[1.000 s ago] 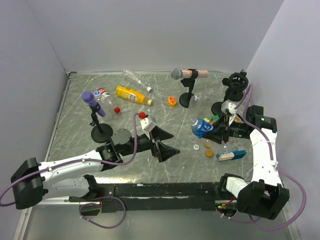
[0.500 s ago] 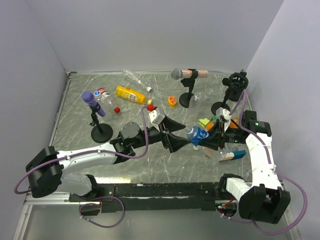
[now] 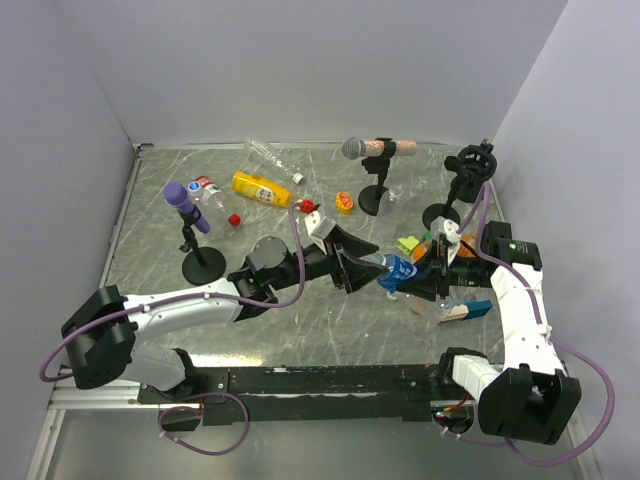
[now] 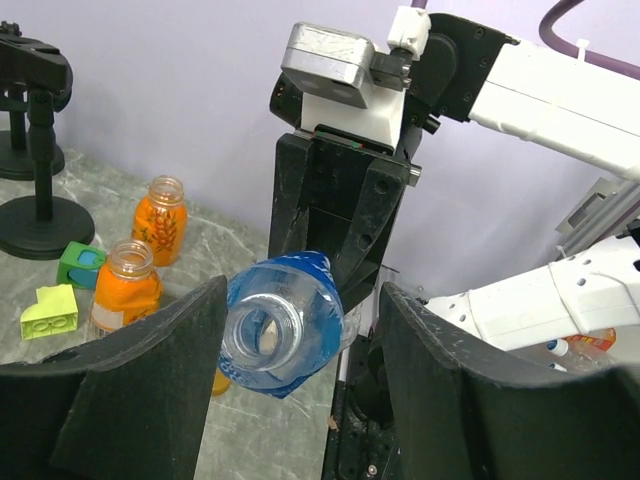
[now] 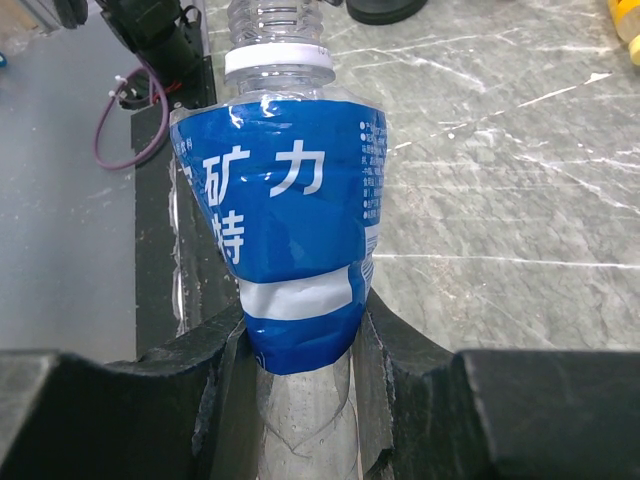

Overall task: Unscrew the bottle caps
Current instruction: Pass from the right arm to the left

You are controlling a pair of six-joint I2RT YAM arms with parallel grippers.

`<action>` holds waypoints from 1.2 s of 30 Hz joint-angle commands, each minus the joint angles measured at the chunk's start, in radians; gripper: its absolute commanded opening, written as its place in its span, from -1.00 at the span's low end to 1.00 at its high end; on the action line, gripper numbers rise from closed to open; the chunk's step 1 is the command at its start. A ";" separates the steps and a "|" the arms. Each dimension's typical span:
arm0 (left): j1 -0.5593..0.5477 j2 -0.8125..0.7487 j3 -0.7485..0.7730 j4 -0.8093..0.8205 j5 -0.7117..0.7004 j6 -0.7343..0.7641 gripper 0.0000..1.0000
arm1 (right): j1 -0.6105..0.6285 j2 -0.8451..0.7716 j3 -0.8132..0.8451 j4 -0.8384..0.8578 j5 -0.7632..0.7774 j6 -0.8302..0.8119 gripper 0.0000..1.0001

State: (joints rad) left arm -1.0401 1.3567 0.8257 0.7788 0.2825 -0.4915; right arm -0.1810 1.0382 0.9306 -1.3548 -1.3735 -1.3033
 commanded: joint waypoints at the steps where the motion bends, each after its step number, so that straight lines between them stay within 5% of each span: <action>1: -0.005 0.022 0.046 -0.067 -0.014 -0.010 0.36 | 0.008 0.003 0.037 -0.061 -0.070 -0.066 -0.60; 18: 0.009 0.009 0.004 0.036 0.014 -0.084 0.35 | 0.008 0.013 0.031 -0.073 -0.073 -0.077 -0.60; 26: 0.012 0.027 0.016 0.027 0.046 -0.087 -0.11 | 0.008 0.016 0.033 -0.083 -0.075 -0.090 -0.60; 33: 0.014 0.039 0.039 -0.032 0.067 -0.079 0.07 | 0.008 0.016 0.036 -0.084 -0.076 -0.091 -0.59; 36: 0.014 0.045 0.046 -0.024 0.083 -0.084 -0.03 | 0.008 0.017 0.034 -0.083 -0.076 -0.091 -0.58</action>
State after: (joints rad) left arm -1.0222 1.3949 0.8360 0.7311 0.3099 -0.5648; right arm -0.1787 1.0534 0.9314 -1.3579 -1.4014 -1.3449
